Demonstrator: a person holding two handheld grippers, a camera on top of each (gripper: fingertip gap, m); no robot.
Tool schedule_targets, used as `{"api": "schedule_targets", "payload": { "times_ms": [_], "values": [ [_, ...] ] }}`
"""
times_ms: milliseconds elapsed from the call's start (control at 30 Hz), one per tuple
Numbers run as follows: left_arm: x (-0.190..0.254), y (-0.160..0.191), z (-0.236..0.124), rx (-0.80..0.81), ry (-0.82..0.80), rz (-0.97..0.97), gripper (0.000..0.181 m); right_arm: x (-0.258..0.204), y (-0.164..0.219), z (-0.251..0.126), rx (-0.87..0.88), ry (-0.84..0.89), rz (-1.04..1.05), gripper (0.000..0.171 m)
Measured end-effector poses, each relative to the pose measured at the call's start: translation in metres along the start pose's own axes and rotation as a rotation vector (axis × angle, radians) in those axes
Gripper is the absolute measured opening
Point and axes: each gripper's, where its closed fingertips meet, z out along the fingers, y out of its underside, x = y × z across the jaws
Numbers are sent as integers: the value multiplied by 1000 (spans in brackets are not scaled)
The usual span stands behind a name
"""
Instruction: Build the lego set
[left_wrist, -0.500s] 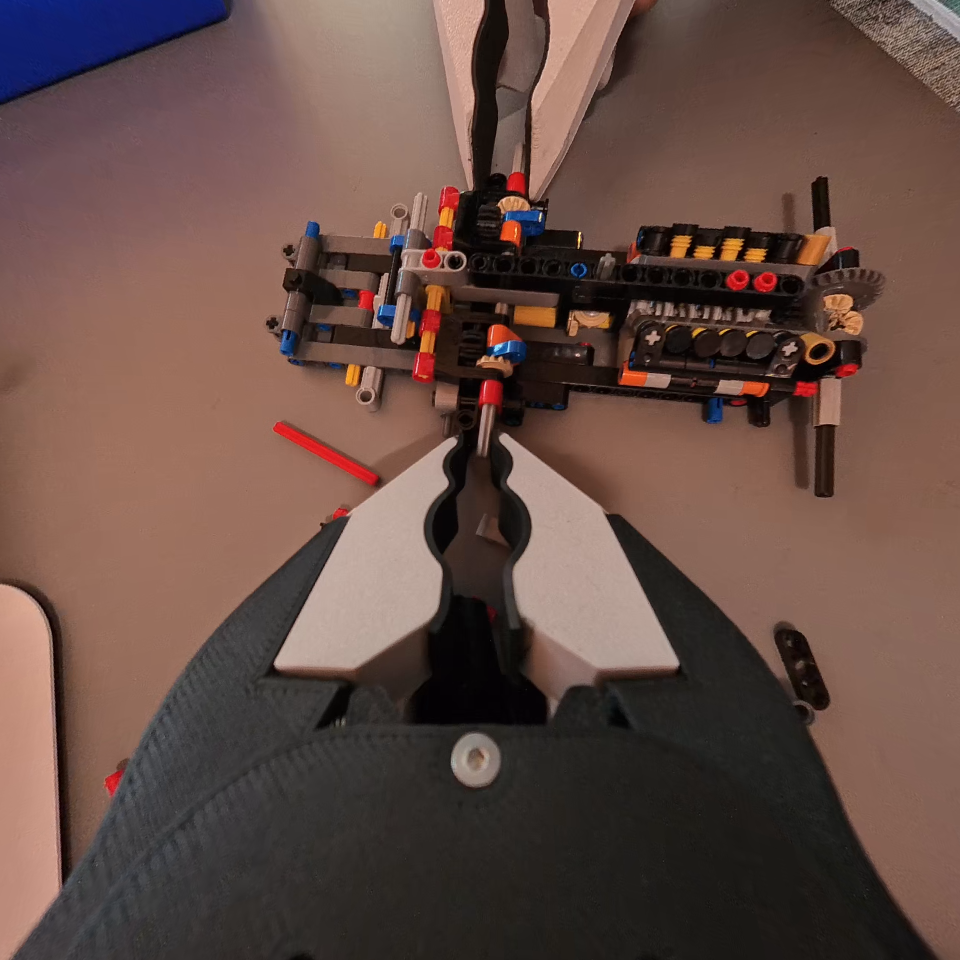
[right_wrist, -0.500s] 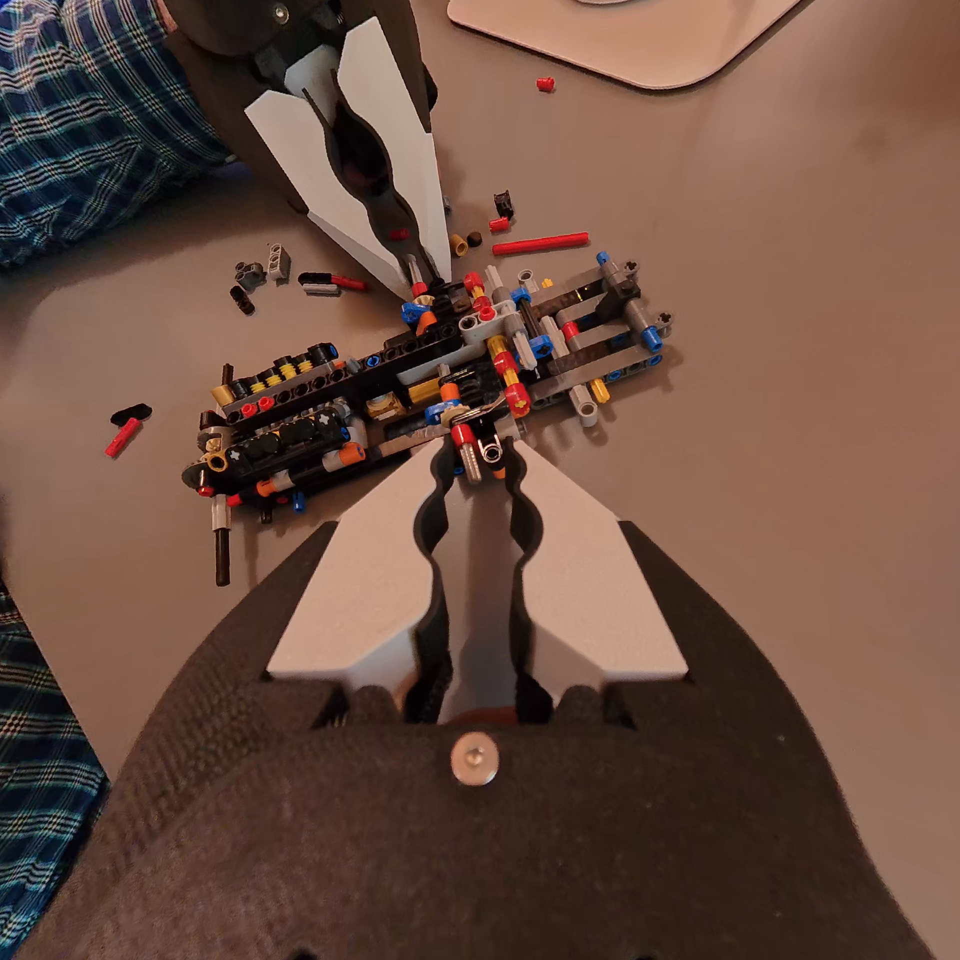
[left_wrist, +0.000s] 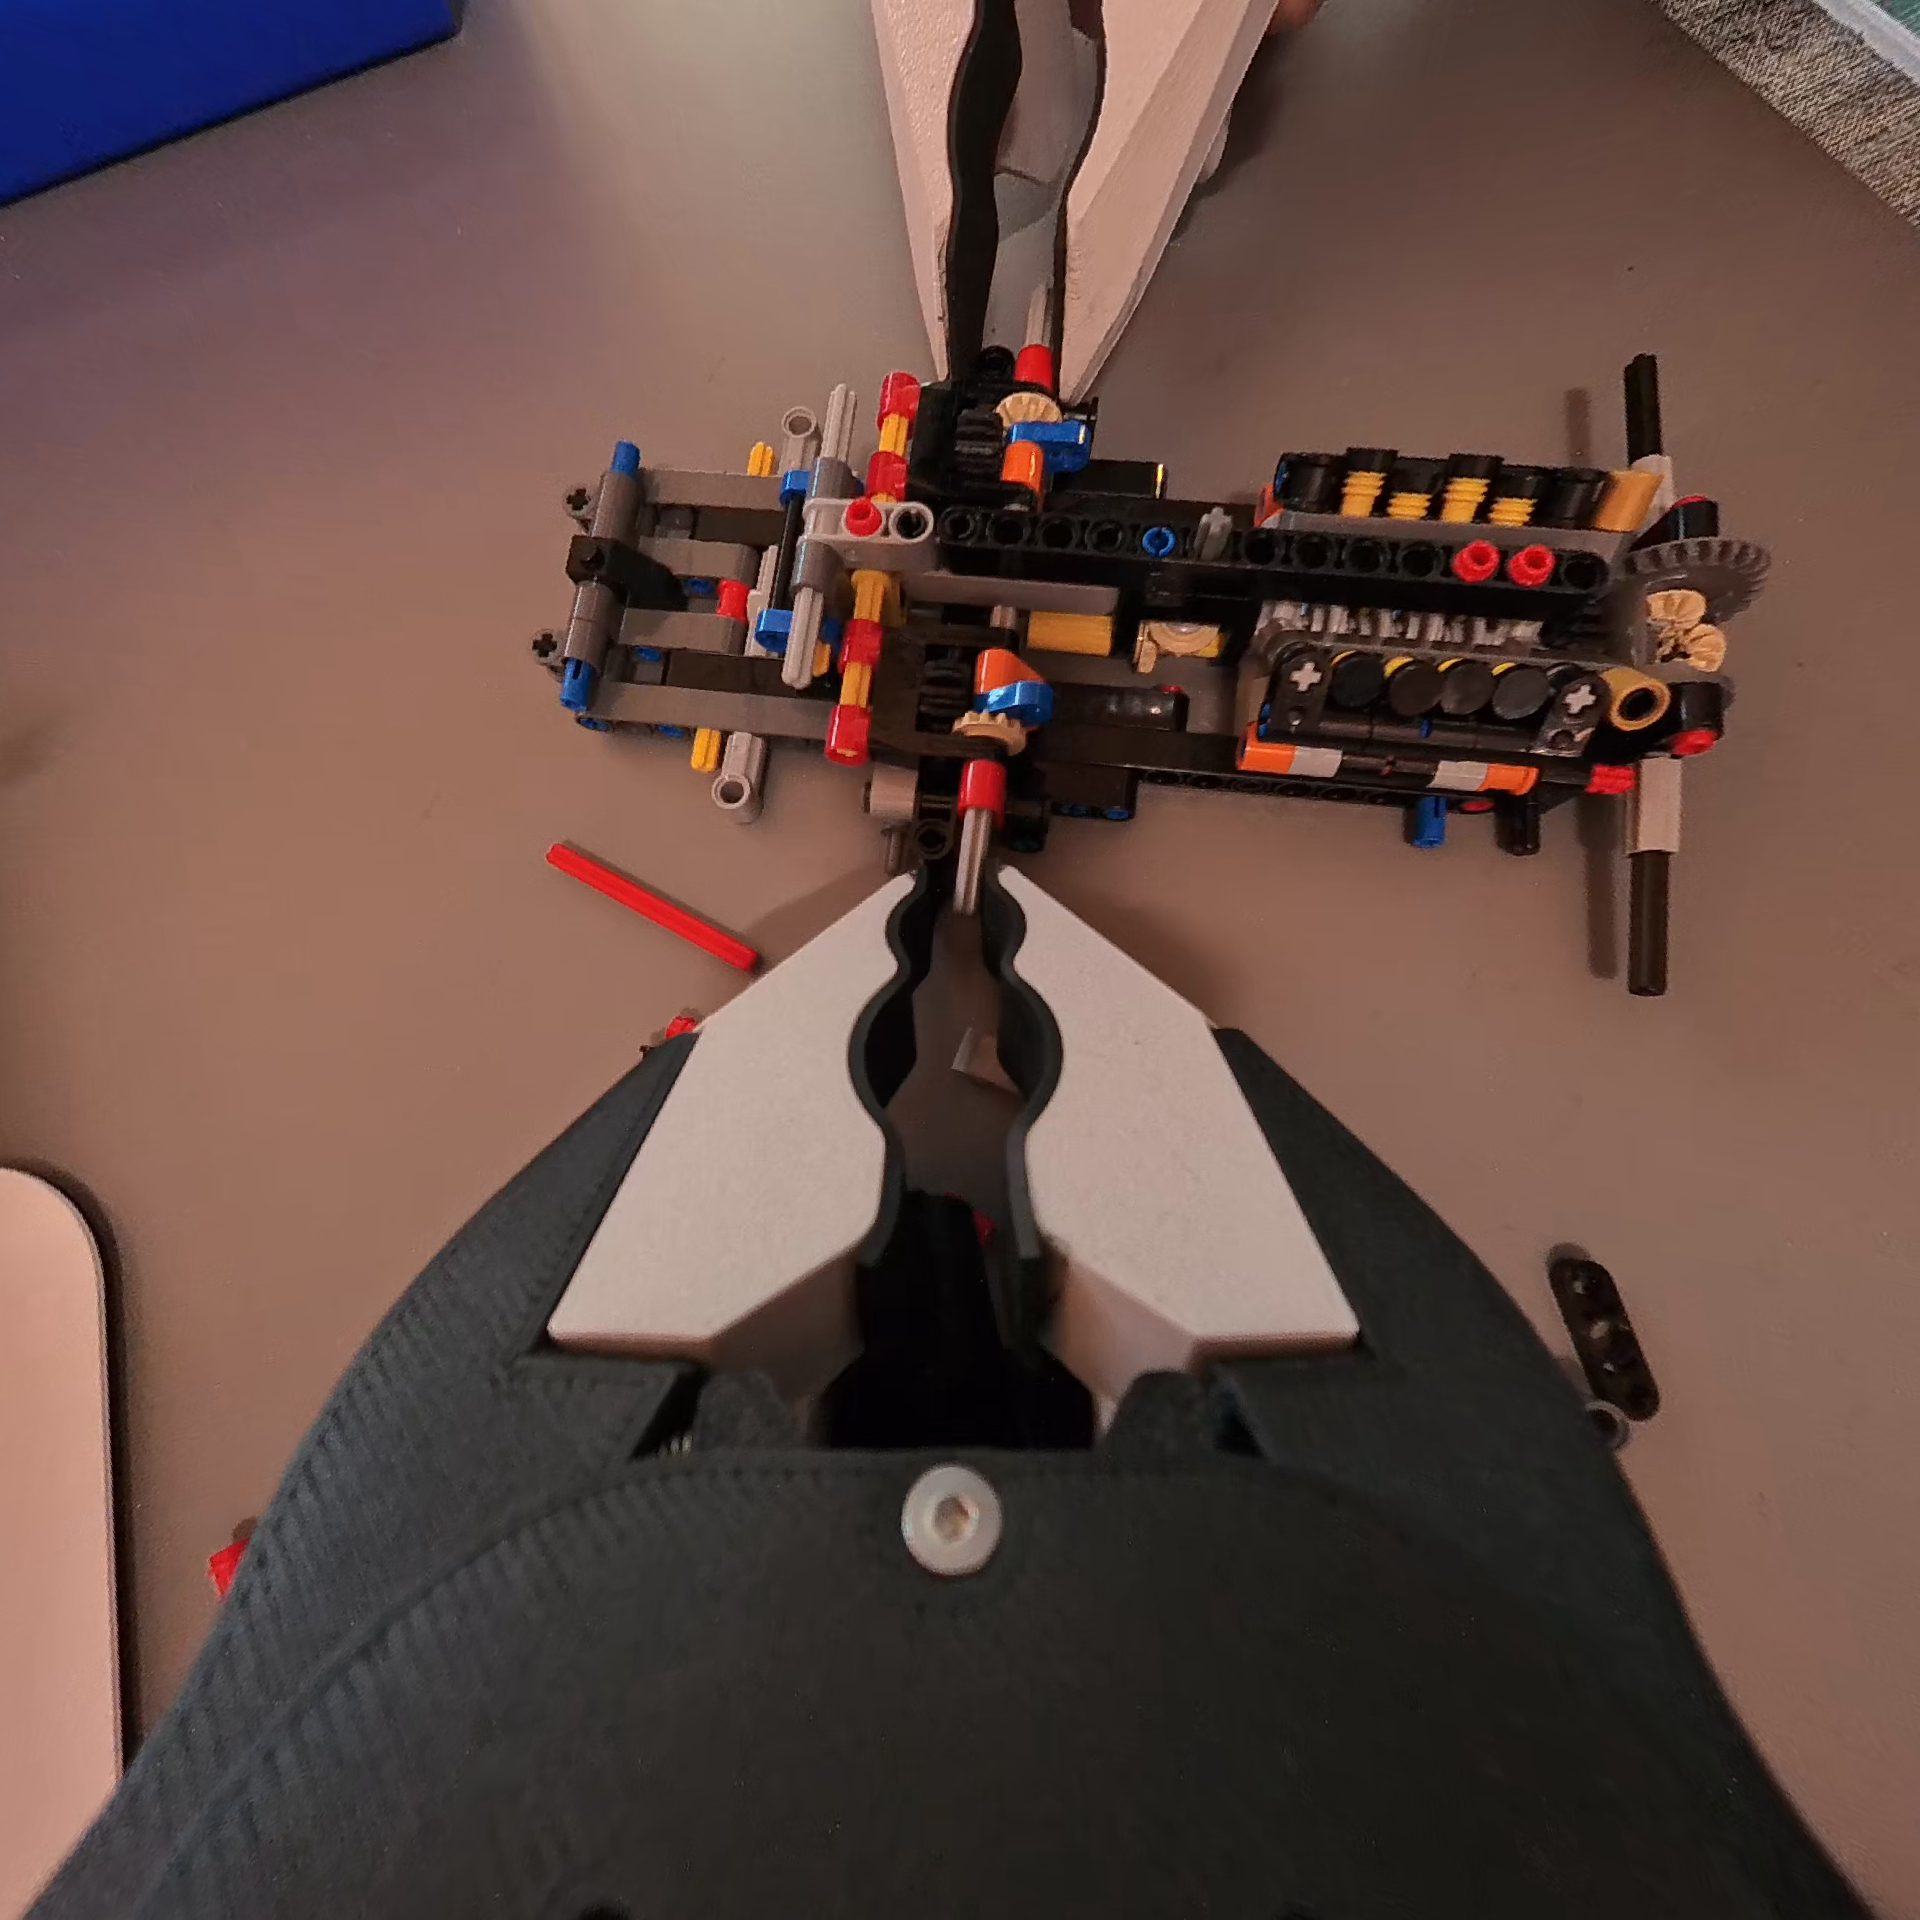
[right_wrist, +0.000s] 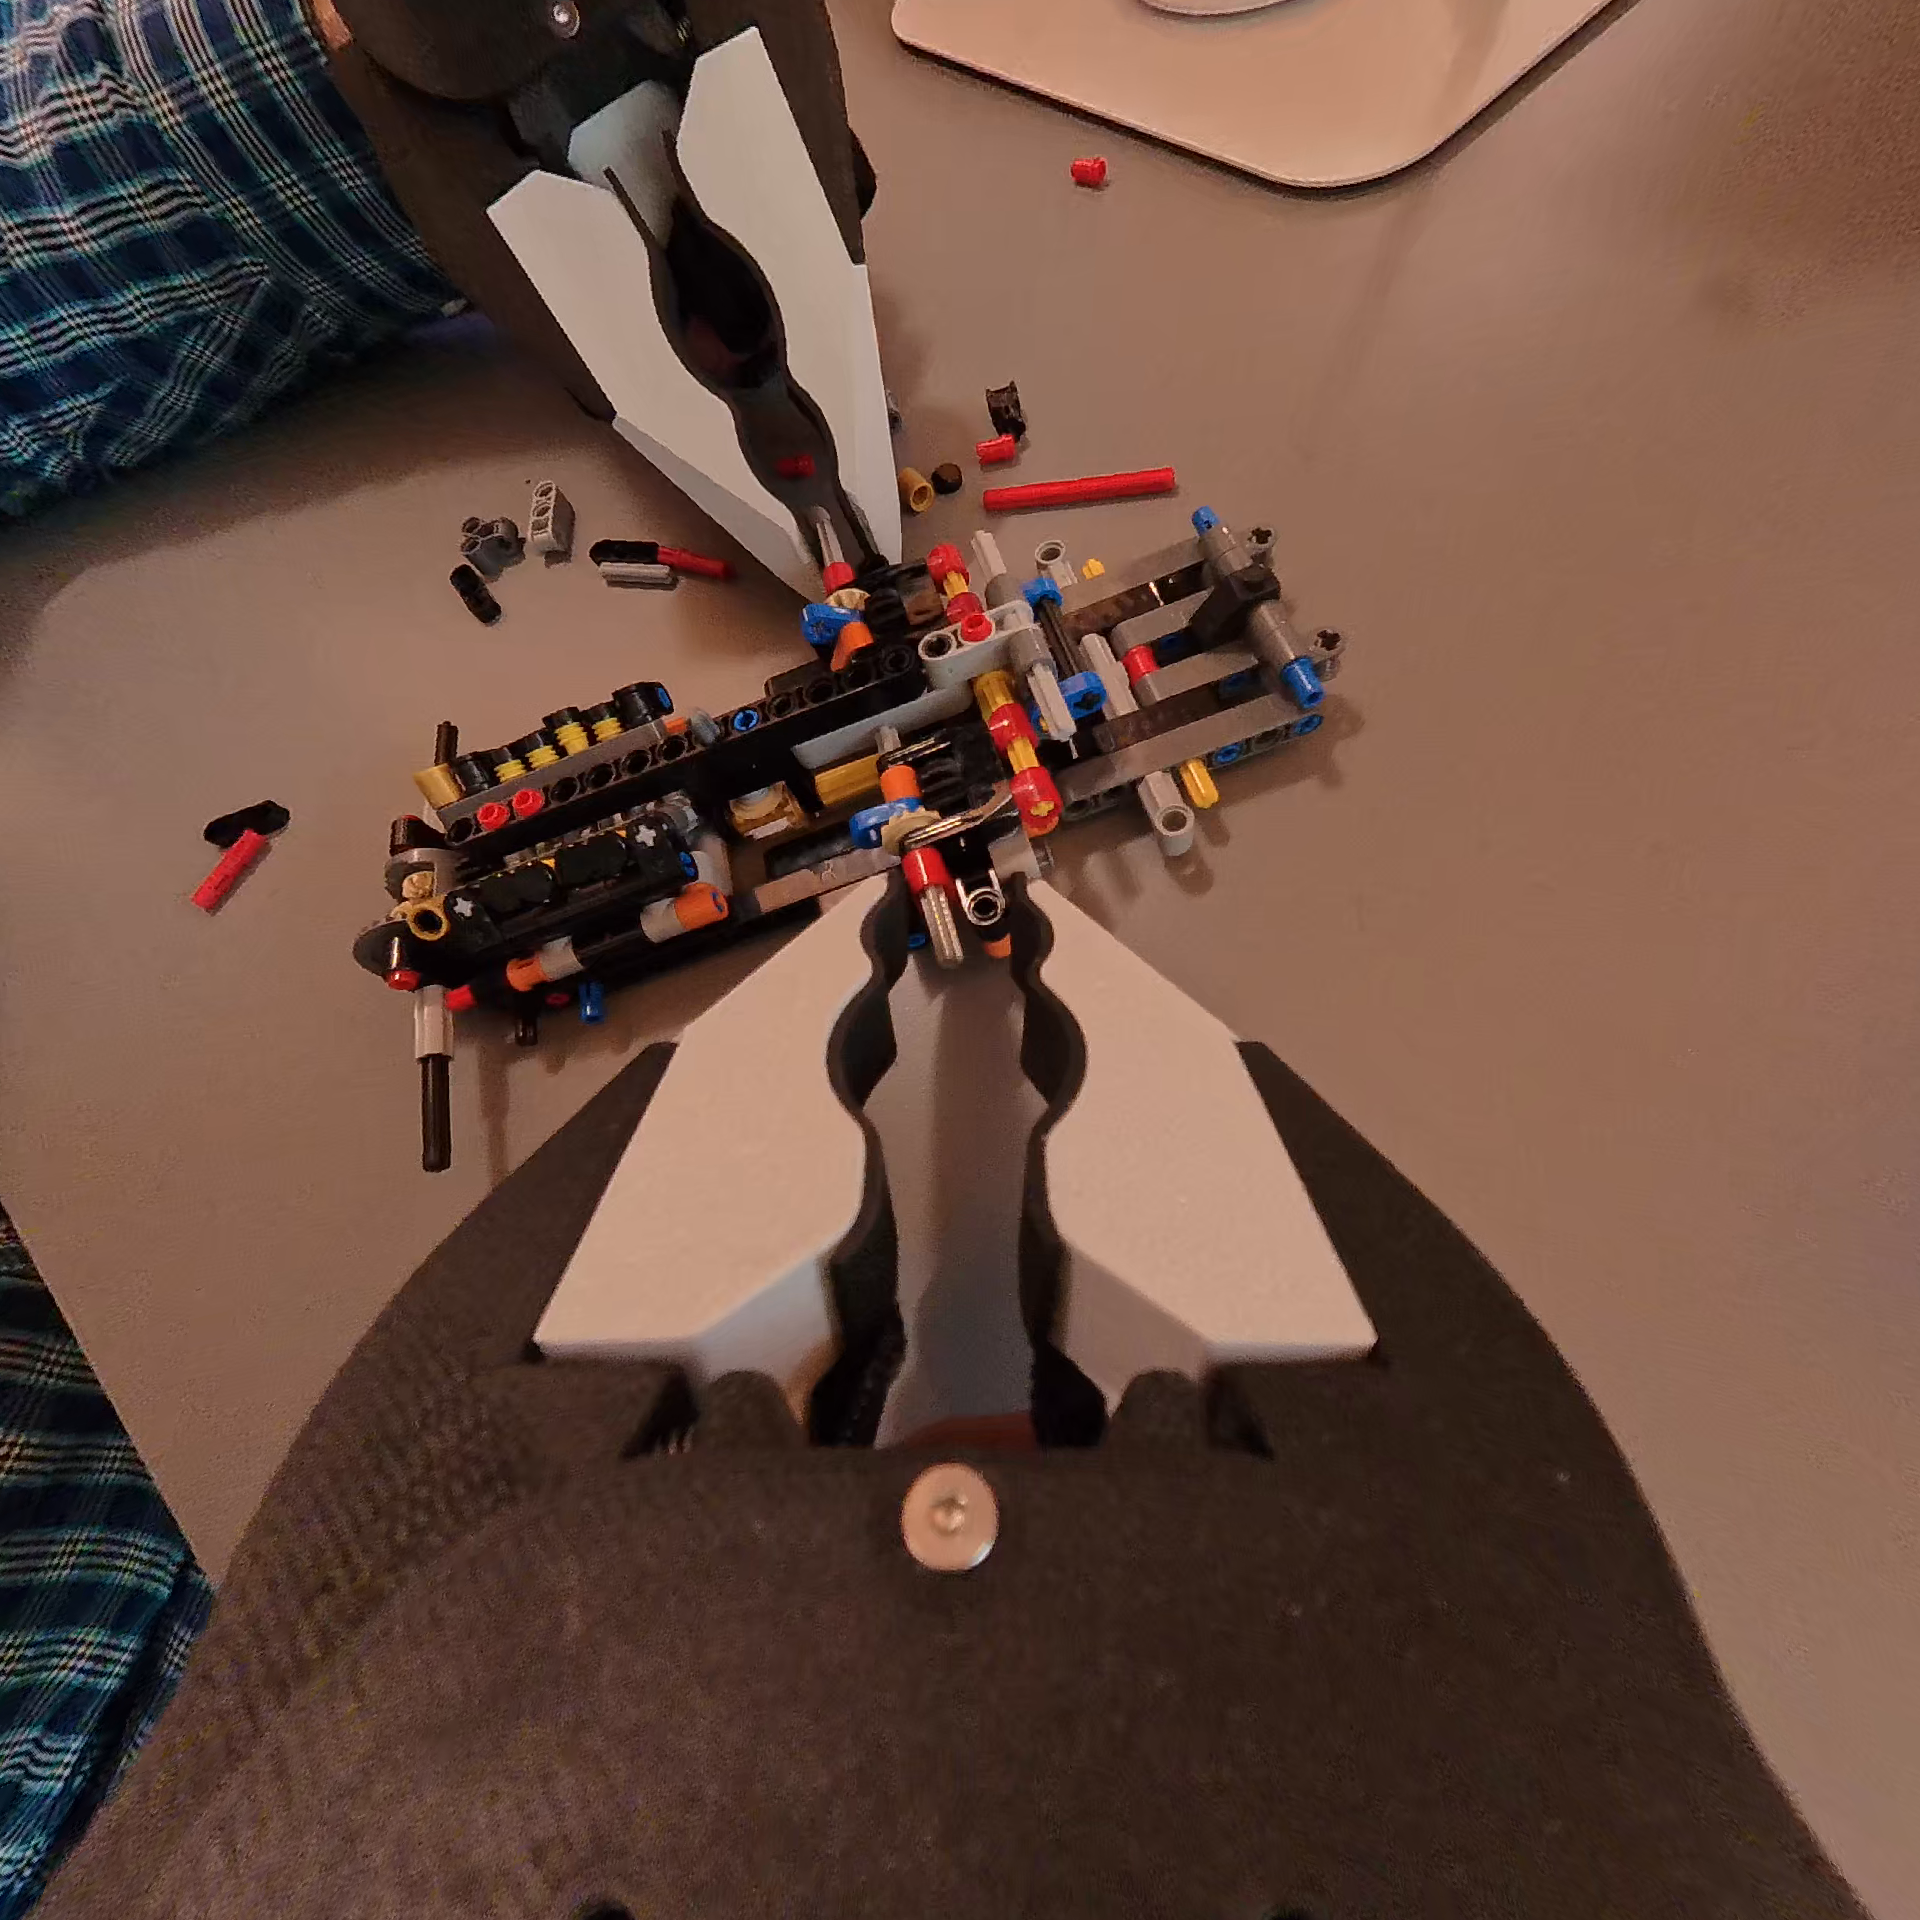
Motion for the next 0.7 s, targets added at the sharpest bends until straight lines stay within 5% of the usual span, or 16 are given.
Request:
{"api": "schedule_targets", "payload": {
  "times_ms": [700],
  "values": [
    [0,0,0,0,-6,5,8,0,0,0,1,22,-19,15]
  ]
}}
